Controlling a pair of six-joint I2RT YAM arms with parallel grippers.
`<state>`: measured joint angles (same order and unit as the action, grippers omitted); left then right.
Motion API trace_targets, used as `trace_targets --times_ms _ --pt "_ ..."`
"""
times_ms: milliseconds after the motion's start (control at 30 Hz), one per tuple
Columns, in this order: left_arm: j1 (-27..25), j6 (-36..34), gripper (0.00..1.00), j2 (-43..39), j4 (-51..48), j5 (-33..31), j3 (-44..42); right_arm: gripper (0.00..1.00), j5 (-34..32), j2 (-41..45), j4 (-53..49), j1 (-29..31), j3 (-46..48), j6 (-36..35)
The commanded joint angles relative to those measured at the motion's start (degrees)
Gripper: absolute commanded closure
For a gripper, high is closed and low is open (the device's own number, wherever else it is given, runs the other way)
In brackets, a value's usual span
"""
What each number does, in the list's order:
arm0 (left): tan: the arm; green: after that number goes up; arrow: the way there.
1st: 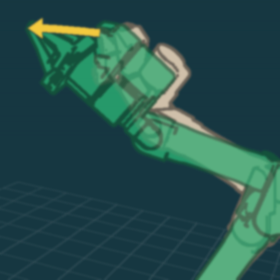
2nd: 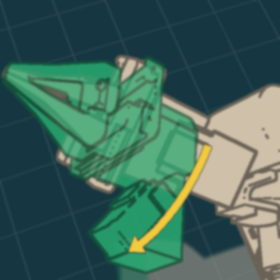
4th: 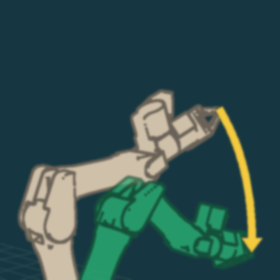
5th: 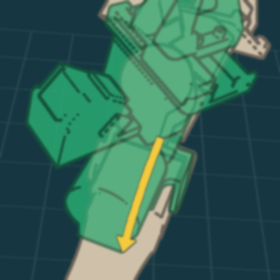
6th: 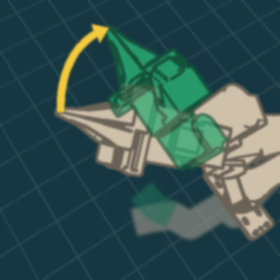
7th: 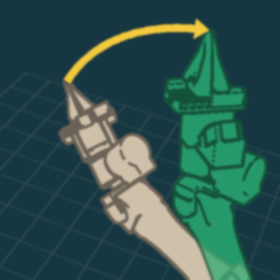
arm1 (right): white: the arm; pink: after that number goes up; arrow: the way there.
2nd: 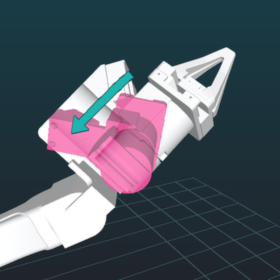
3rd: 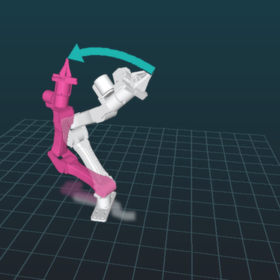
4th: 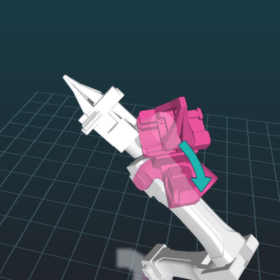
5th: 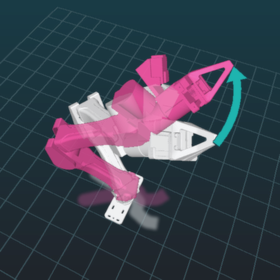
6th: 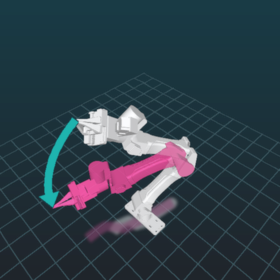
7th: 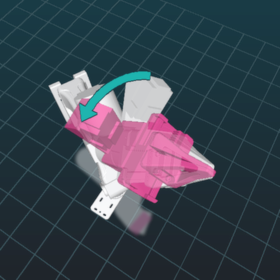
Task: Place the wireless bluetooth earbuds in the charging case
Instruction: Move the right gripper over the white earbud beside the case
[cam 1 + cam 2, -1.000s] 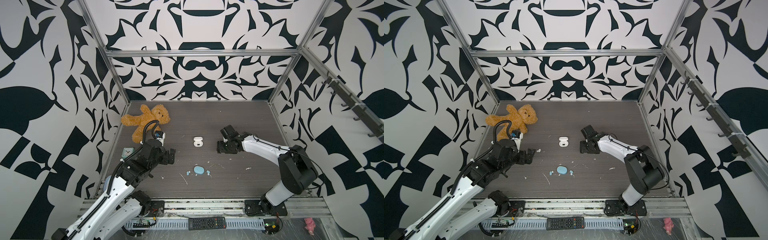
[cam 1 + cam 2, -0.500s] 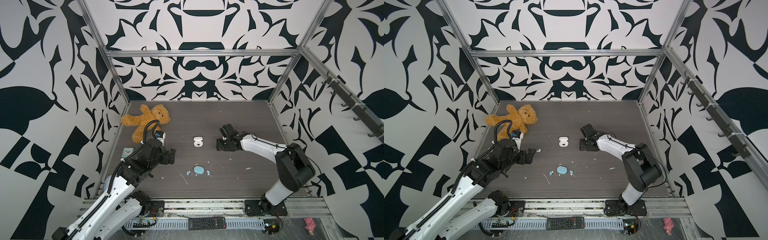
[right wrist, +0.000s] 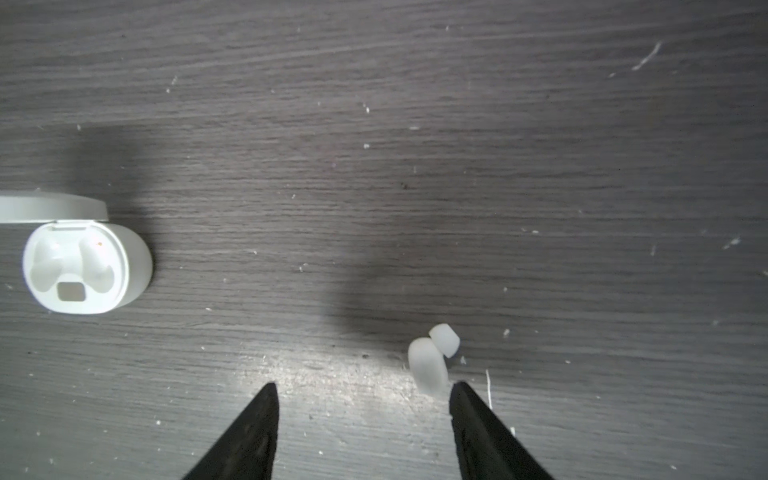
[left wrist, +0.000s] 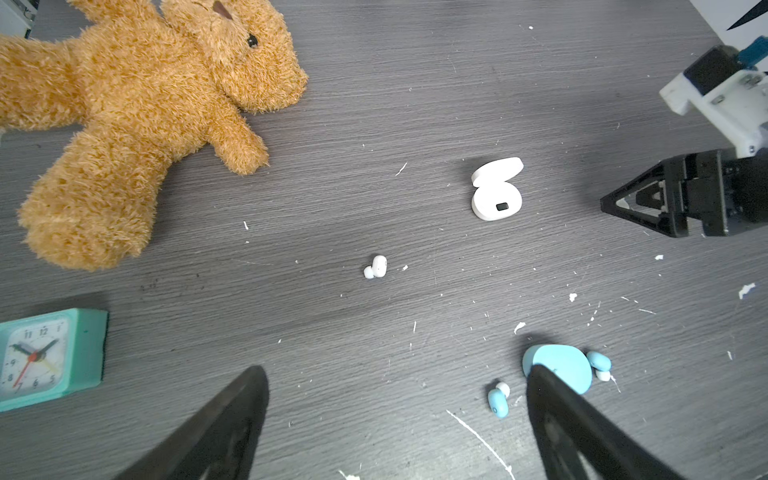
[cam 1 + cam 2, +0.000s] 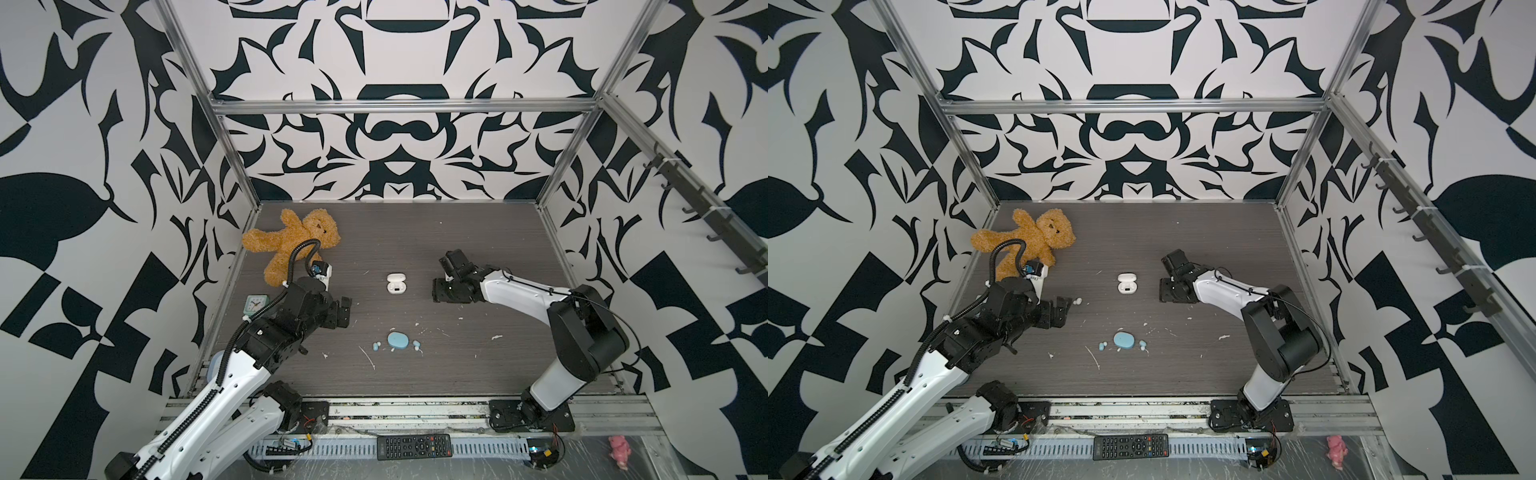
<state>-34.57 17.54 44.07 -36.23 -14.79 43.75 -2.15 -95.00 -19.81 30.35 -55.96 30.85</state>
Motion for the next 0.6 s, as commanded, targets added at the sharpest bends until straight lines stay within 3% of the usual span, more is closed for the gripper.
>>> trace_targets --times_ms 0,567 --pt "0.11 -0.03 0.01 -0.04 0.26 -0.12 -0.42 0.32 -0.78 0.6 0.89 -0.52 0.49 -0.53" --pt "0.09 -0.08 0.01 0.29 0.28 0.19 -0.5 0.32 0.57 -0.01 1.89 -0.91 1.46 -0.44"
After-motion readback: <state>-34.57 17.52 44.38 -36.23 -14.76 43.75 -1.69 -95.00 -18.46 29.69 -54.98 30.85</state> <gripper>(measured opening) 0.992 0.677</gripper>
